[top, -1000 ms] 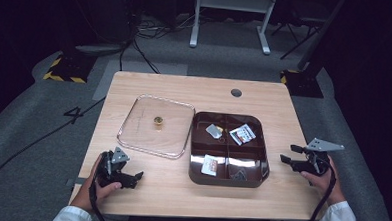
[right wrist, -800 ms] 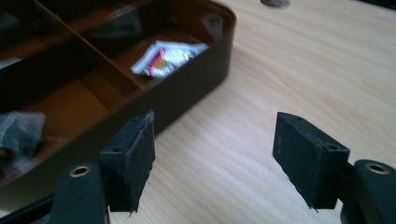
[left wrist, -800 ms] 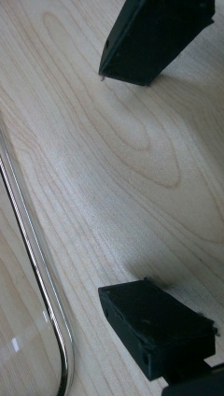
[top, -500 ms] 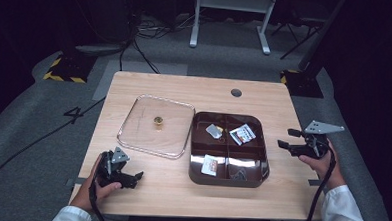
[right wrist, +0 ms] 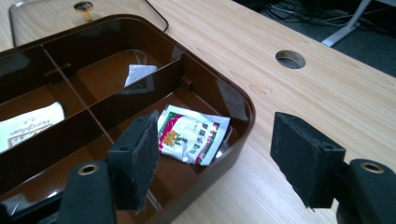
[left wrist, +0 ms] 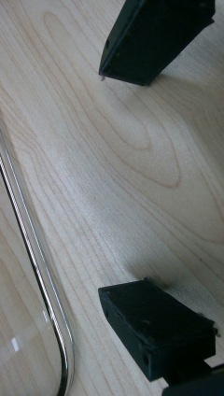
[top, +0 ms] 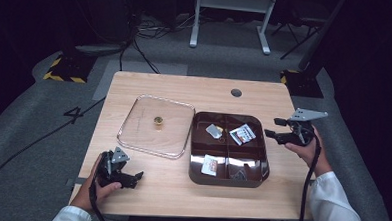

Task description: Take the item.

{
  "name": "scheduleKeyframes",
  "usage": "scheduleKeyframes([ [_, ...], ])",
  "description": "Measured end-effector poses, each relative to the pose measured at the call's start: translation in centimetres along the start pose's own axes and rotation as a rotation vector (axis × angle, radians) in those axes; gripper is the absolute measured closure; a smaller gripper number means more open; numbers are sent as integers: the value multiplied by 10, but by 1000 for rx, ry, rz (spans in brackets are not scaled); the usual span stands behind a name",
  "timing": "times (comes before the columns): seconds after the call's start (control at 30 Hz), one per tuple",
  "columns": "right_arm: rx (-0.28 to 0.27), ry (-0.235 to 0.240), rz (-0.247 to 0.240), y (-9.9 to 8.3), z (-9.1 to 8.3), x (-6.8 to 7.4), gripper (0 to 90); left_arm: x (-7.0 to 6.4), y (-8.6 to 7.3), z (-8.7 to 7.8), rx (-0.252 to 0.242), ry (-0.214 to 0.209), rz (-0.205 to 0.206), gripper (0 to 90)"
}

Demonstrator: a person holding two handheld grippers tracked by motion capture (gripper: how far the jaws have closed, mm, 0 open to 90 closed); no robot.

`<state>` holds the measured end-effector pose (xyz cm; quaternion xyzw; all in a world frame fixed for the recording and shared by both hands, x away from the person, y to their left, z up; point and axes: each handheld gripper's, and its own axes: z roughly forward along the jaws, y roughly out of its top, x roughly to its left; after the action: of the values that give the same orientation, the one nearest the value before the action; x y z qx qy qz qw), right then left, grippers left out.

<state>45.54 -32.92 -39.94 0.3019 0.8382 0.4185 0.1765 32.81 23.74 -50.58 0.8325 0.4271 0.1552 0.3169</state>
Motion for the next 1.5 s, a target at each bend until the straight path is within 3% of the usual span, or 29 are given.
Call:
scheduleKeyframes([
  [0.3,37,22,-29,17,29,17,351,0,0,0,0,0,0,2],
  [0.37,62,30,-44,22,43,23,369,0,0,0,0,0,0,2],
  [0.63,109,76,-56,27,72,35,386,0,0,0,0,-1,0,2],
  [0.77,170,71,-78,27,89,41,400,0,0,0,-1,-1,0,2],
  [0.83,237,62,-93,25,102,44,402,0,0,0,0,-1,1,2],
  [0.87,237,62,-93,25,102,44,402,0,0,0,0,-1,1,2],
  [0.9,296,49,-111,25,110,46,420,0,0,0,-1,-2,1,2],
  [1.03,329,45,-112,27,115,45,444,0,0,0,-1,-4,2,1],
  [1.1,388,38,-117,28,122,42,444,0,0,0,-1,-4,1,1],
  [1.2,415,26,-113,28,126,41,447,0,0,0,-1,-4,2,1],
  [1.23,457,47,-104,28,130,39,419,0,0,0,-2,-6,3,1],
  [1.5,569,29,-93,27,141,38,369,1,0,0,-2,-7,4,1],
])
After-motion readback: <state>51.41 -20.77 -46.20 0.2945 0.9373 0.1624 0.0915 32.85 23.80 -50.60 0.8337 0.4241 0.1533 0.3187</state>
